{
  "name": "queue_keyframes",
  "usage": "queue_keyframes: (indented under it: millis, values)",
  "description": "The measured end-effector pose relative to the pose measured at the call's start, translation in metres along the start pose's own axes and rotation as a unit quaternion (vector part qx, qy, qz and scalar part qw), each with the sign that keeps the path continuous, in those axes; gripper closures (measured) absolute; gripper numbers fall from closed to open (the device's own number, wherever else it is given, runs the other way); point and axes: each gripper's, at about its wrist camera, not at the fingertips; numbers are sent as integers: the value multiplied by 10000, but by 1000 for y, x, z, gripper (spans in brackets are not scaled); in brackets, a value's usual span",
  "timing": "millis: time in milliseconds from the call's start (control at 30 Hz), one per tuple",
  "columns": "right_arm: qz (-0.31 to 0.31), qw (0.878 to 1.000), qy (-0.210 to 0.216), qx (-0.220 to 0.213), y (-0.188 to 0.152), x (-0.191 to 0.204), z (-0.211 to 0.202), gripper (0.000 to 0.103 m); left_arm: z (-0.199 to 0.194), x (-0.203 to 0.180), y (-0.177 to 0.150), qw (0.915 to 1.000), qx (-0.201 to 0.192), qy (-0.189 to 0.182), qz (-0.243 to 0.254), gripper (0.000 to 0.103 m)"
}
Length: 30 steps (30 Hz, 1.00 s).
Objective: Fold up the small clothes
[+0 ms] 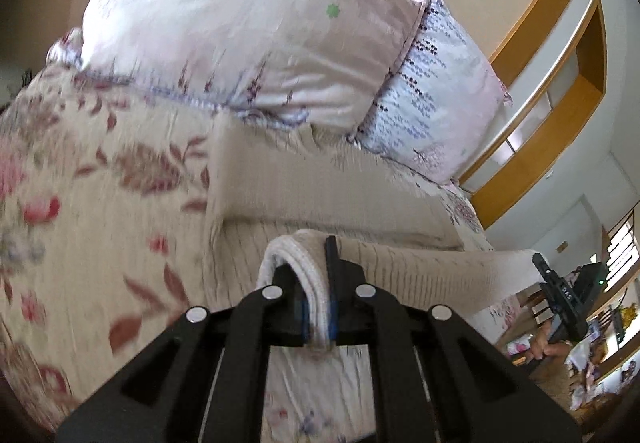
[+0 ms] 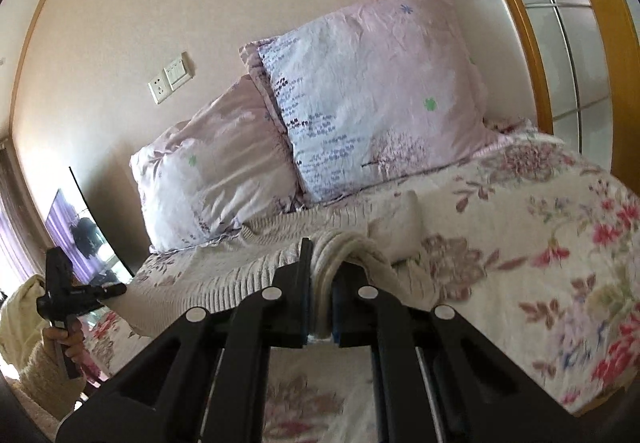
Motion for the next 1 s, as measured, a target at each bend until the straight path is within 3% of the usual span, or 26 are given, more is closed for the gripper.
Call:
queue_keyframes:
  millis: [467,567,733,900,1000]
  values:
    - [59,9989,-450,-130,54,-14,102,96,79,-2,103,9988,-261,420,67,97]
    - [299,9977,-585,157,54,-28,138,96,110,16,112,9987,-74,413,-303,97]
    - [930,9871,-833,1005,35,-59,194,95,156,55,100,9936,409,479,-942,97]
    - [1182,9773,-1022,1432,31,-69,219,95,171,65,96,9909,553,389,-1167,95]
    - [1792,9667,-918,1583,38,-81,234,84,175,70,101,9880,467,224,-1454,87]
Point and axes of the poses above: each gripper's, at about its wrist camera, not at the fingertips, and z roughly the way its jaws point, x to its left, y to its top, and after that the axes turned 1 degree about z, right-handed
